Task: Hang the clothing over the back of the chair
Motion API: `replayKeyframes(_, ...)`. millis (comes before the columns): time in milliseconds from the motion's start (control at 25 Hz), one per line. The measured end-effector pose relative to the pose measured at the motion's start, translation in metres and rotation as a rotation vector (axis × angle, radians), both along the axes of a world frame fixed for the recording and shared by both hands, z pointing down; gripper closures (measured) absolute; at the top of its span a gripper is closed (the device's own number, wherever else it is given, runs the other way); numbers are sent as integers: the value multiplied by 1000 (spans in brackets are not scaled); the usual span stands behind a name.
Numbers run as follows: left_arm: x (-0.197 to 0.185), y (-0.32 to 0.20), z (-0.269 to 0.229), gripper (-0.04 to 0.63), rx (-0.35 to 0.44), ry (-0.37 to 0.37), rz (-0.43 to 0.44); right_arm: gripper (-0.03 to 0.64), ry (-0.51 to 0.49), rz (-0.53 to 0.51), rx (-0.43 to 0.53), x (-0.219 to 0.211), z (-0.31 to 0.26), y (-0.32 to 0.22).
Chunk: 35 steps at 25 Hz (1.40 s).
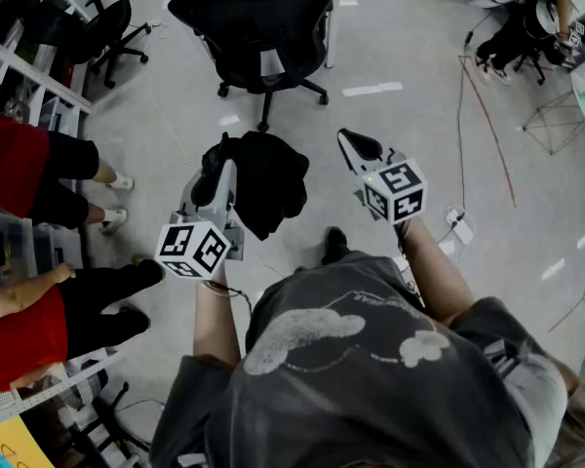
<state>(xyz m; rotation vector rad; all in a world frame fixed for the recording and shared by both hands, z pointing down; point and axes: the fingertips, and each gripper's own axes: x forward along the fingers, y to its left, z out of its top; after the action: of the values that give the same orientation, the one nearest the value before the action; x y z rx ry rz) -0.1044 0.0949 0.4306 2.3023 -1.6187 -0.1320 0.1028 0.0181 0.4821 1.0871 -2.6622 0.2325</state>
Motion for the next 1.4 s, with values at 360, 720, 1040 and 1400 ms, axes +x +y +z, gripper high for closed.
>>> replayKeyframes(360,18,-16,-13,529,18,-23,-15,624,-19,-3,-13,20,-4,-20)
replayKeyframes(720,28,-37,-5,531,-3,-44,-85,624,-86,-73,9,37,-3,-51)
replayKeyframes(1040,36,-45,-1,531,0,-49,-163,624,-93,-138,0,48,11,-82)
replayKeyframes(1400,14,-75,-11,531,17,-63,-185,624,-83,-171,22,12,3,-112)
